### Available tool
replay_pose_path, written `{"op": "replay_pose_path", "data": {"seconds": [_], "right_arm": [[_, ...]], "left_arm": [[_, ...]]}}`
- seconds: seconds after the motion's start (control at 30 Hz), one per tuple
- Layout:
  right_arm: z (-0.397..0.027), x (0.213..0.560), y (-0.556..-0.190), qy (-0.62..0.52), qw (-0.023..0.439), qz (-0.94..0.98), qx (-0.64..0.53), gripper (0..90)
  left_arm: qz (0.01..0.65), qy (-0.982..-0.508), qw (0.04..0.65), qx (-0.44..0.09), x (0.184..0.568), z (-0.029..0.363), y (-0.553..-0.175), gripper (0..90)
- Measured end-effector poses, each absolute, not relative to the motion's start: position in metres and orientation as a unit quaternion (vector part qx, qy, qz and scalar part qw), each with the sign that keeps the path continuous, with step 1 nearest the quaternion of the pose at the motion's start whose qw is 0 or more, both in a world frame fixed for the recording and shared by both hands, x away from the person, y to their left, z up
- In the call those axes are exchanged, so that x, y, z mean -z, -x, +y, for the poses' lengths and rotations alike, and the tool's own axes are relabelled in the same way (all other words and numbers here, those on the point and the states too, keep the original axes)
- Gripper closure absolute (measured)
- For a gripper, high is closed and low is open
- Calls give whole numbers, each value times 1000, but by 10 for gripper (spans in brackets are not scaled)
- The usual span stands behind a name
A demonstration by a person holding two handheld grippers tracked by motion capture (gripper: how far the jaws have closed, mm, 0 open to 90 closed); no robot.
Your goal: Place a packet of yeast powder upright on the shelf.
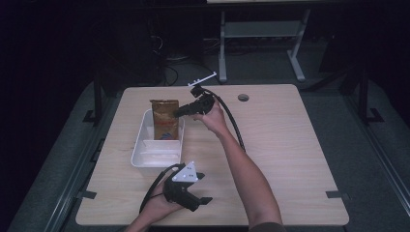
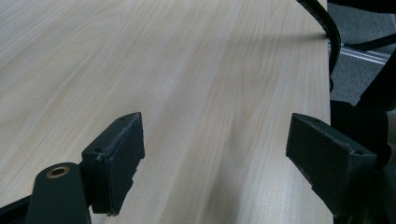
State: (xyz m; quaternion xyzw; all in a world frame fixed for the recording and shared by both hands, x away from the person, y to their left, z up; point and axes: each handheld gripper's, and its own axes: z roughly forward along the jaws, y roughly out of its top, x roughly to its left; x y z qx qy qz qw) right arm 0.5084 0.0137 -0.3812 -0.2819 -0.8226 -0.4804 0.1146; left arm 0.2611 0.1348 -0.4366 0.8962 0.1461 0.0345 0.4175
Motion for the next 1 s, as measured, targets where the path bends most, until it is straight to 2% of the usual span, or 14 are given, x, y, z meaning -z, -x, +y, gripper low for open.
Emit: {"op": "replay_pose_path", "data": {"seconds": [1.0], "right_arm": [[-74,382,-476,304,115,-798,507,428]], "left_arm": [[158,-894,418,-28,439,136,-265,185]]}}
